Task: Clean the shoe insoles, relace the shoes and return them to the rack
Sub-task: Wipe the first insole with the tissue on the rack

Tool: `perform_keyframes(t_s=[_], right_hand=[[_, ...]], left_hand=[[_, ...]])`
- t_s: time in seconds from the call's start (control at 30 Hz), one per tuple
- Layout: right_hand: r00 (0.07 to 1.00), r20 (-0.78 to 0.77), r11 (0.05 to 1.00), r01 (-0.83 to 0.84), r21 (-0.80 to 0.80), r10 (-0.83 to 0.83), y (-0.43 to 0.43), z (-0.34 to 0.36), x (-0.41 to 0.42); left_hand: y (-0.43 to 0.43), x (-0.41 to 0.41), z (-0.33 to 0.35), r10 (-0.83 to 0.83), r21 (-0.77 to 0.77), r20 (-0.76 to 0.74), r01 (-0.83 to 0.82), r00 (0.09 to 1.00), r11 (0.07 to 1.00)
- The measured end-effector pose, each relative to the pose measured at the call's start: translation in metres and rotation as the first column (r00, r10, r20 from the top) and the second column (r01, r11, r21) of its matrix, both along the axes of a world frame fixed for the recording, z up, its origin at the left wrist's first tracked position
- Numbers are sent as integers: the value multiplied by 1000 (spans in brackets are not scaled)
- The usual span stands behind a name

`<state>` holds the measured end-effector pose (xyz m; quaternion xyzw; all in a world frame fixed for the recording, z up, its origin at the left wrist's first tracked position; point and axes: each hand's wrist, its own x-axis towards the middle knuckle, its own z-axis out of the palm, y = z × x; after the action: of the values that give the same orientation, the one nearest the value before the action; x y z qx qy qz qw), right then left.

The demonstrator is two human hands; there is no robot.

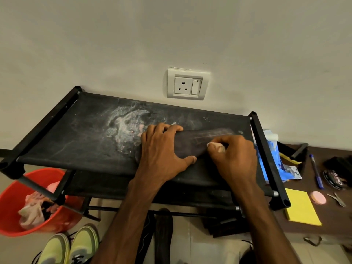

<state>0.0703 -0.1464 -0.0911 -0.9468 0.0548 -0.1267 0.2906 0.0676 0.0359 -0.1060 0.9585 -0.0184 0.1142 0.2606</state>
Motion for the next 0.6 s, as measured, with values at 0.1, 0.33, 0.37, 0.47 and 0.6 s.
perform_keyframes(t_s=[0.1,0.33,0.37,0.47,0.6], right_hand=[[995,8,995,95,-7,-95,-17,2,3],[994,-22,991,-106,-79,104,8,-4,0],[987,-20,984,-160,-72,159,14,-5,-2],[974,-20,973,-227,-44,226,22,-2,-4],[999,-14,997,-39,-72,39,-9,2,5]], left_hand=[[-1,0,1,1,1,-9,-1,1000,1000],[-2,-1,0,3,29,0,-3,1000,1000],[-2,-1,-1,3,23,-3,-3,1000,1000],[-1,-1,-1,3,-3,-4,-3,1000,1000],[0,-1,-1,-1,-8,-25,0,1000,1000]])
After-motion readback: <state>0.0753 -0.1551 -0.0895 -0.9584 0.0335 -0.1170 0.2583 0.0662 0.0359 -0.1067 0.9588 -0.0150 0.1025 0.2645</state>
